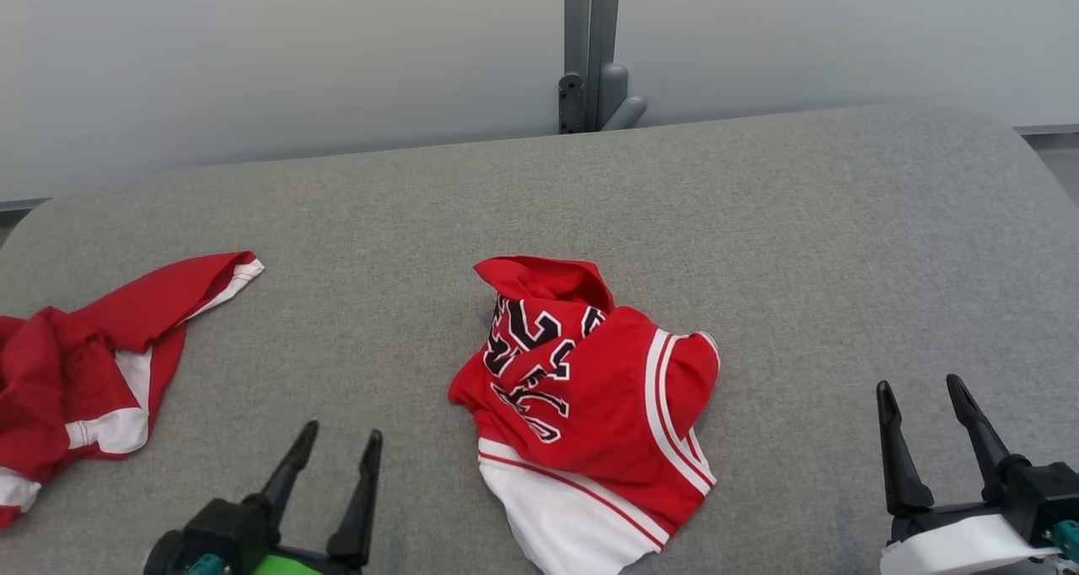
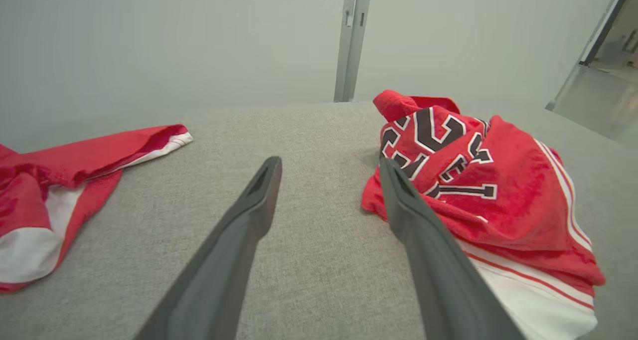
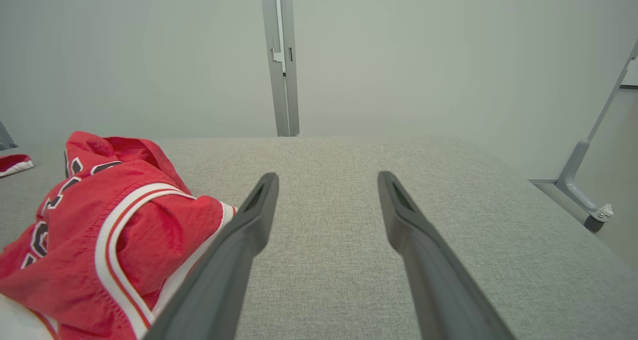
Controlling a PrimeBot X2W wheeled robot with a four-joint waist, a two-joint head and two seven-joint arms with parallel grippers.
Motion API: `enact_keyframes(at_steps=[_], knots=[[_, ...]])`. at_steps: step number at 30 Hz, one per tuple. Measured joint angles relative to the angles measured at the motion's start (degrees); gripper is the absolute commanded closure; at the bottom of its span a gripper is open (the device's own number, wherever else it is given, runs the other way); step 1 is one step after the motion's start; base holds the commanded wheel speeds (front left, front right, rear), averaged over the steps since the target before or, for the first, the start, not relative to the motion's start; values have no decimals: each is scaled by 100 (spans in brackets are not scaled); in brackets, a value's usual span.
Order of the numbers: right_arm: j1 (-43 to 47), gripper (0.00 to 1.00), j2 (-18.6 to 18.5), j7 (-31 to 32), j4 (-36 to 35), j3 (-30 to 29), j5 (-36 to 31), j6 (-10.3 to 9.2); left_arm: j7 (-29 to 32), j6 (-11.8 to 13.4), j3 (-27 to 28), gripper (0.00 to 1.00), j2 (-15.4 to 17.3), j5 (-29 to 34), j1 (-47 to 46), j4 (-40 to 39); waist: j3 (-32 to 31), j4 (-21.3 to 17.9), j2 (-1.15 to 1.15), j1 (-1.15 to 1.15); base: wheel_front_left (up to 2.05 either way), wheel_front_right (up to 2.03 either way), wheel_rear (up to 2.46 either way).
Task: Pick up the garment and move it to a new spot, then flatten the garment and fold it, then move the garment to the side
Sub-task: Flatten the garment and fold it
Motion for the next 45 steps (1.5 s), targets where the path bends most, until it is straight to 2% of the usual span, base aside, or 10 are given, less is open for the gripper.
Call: enact_keyframes(at_steps=[4, 9, 18, 28, 29, 30, 34, 39, 45], knots=[[-93, 0, 8, 0, -36, 98, 0, 0, 605, 0, -673, 0, 21, -477, -228, 97, 82, -59, 0, 0, 0, 0, 0], [-223, 0, 53, 0, -47, 147, 22, 0, 1288, -1, -1151, 0, -60, -1034, -426, 288, 267, -157, 0, 0, 0, 0, 0], [-345, 0, 145, 0, -30, 121, 34, 0, 1879, 2, -1261, 0, -235, -1541, -545, 782, 552, -464, 0, 0, 0, 0, 0], [-449, 0, 212, 0, 11, 142, 34, 0, 2210, 47, -1301, 0, -338, -1905, -635, 1038, 671, -662, 0, 0, 0, 0, 0], [-463, 0, 218, 0, 14, 143, 36, 0, 2219, 34, -1326, 53, -360, -1950, -643, 1036, 674, -673, 0, 0, 0, 0, 0], [-471, 0, 220, 0, 16, 143, 42, 0, 2229, 33, -1355, 100, -385, -1984, -643, 1026, 674, -683, 0, 0, 0, 0, 0], [-481, 0, 223, 0, 32, 119, 45, 0, 2387, 9, -1588, 100, -456, -2347, -637, 783, 664, -723, 0, 0, 0, 0, 0], [-481, 0, 222, 0, 31, 100, 45, 0, 2442, 8, -1718, 100, -504, -3008, -711, -108, 640, -775, 0, 0, 0, 0, 0], [-481, 0, 225, 0, 31, 102, 45, 0, 2342, 19, -1395, 100, -638, -3616, -1076, -1176, 621, -854, 0, 0, 0, 0, 0]])
